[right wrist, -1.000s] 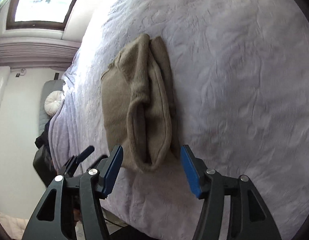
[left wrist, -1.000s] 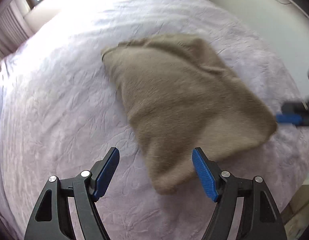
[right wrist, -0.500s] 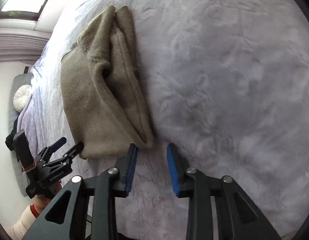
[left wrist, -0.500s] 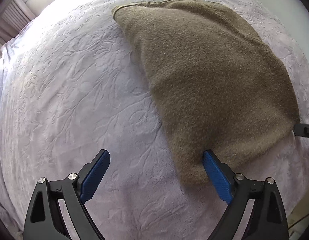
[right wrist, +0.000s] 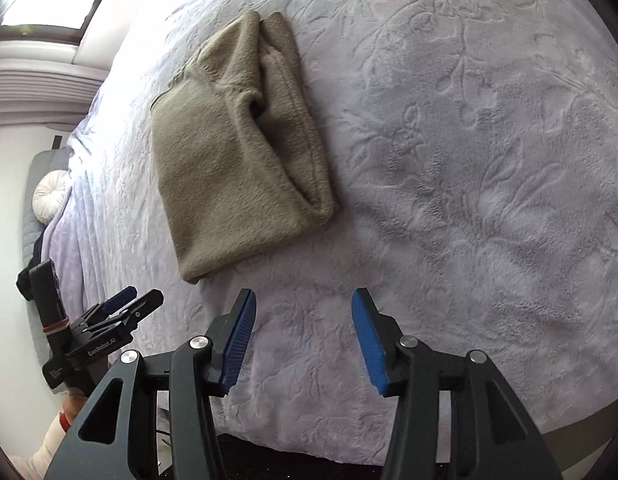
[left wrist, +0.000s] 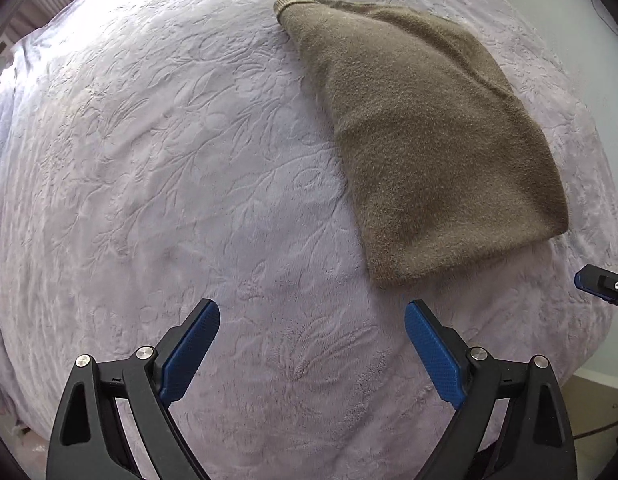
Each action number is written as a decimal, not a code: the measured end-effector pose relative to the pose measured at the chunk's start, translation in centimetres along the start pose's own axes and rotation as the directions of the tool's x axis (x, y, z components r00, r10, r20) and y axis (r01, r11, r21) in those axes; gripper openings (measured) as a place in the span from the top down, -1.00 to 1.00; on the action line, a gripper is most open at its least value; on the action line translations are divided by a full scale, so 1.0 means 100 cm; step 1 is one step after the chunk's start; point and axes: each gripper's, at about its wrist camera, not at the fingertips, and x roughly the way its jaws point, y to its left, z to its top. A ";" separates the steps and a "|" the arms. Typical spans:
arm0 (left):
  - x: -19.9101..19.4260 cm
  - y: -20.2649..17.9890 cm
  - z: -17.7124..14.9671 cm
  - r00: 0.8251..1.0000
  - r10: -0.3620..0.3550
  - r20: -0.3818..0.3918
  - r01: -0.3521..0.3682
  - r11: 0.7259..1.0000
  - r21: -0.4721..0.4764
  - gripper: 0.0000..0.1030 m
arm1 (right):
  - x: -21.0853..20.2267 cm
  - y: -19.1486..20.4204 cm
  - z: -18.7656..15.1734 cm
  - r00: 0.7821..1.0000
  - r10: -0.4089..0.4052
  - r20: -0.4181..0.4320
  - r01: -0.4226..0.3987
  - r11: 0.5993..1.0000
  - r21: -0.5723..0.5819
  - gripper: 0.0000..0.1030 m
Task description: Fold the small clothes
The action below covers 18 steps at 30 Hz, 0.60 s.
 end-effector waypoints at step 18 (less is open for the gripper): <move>-0.020 0.005 -0.009 1.000 0.000 -0.009 0.000 1.000 -0.026 -1.00 | -0.008 0.059 -0.017 0.999 -0.051 0.015 0.053 0.977 -0.208 -1.00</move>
